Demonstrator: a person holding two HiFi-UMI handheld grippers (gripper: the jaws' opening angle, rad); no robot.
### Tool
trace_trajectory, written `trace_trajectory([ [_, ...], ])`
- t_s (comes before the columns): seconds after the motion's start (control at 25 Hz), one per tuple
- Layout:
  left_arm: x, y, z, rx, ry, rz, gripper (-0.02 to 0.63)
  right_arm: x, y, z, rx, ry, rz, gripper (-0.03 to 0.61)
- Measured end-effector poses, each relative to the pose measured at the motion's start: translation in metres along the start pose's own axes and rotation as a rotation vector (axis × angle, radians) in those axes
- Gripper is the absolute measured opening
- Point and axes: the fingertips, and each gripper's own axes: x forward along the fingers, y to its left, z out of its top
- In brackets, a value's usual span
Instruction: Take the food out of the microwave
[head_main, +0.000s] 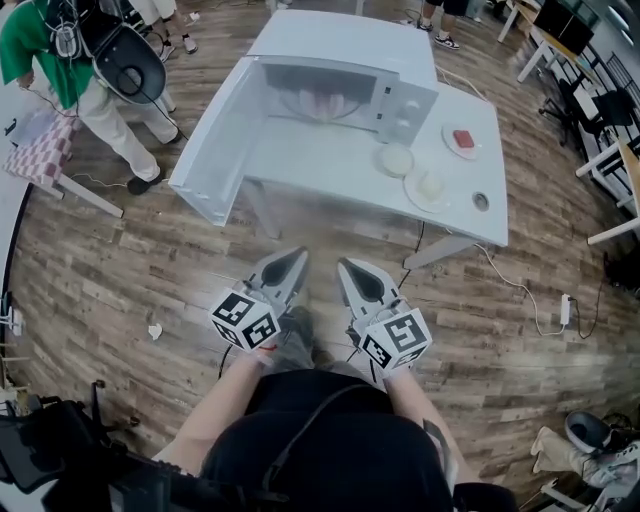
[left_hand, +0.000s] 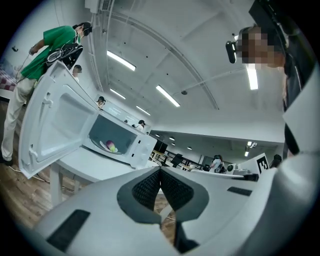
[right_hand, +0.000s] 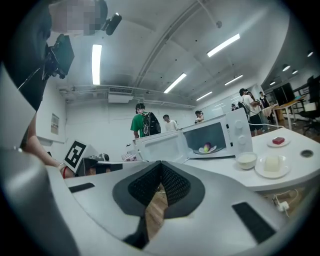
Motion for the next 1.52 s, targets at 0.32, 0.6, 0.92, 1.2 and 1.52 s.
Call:
trace_trajectory([
  [0.32, 0.044, 0.060, 0.026, -0.021, 0.023, -0.034, 0.011, 0.063, -0.040, 0.009, 0.033, 0.025, -0.062, 0.020],
  [0.6, 0.075, 0.099, 0.041, -0.026, 0.052, -0.079, 0.011, 0.107, -0.068, 0.008, 0.072, 0.045, -0.117, 0.020],
  [0.92, 0.100, 0.125, 0.056, -0.041, 0.070, -0.143, 0.011, 0.154, -0.088, 0.011, 0.094, 0.050, -0.158, 0.020],
  [1.2, 0.109, 0.141, 0.053, -0.073, 0.071, -0.146, 0.011, 0.171, -0.091, 0.002, 0.113, 0.080, -0.161, 0.020],
  [1.52, 0.118, 0.156, 0.050, -0.088, 0.064, -0.103, 0.011, 0.186, -0.107, -0.010, 0.149, 0.107, -0.150, 0.020],
])
